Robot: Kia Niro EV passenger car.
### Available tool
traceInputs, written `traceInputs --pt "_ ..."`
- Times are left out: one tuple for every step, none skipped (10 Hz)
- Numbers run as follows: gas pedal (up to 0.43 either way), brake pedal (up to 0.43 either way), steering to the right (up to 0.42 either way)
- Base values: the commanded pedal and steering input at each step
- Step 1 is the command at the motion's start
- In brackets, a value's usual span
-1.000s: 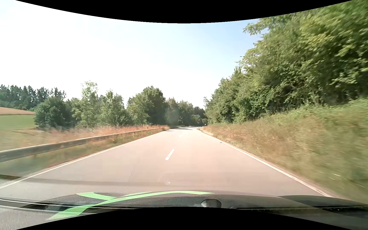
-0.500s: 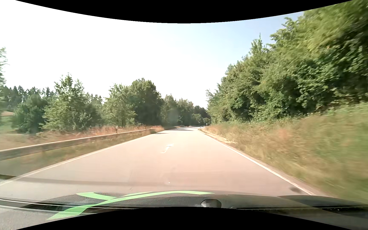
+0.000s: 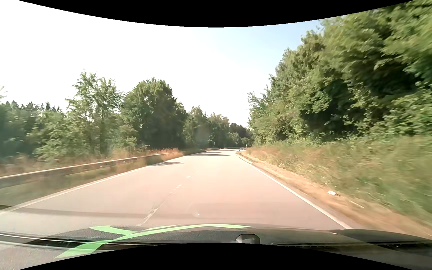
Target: Follow the waypoints while adhering to traffic rules and regulations
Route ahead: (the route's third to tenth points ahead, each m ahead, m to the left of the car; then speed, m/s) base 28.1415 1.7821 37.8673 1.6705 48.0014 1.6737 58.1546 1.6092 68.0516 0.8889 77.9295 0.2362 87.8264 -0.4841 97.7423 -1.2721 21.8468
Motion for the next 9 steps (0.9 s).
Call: traceInputs --pt "0.047 0.0 -0.008" --pt "0.047 0.0 -0.008" --pt "0.047 0.0 -0.008" --pt "0.047 0.0 -0.008" --pt "0.047 0.0 -0.007" --pt "0.047 0.0 -0.008" --pt "0.047 0.0 -0.007" --pt "0.047 0.0 -0.007" --pt "0.047 0.0 -0.006"
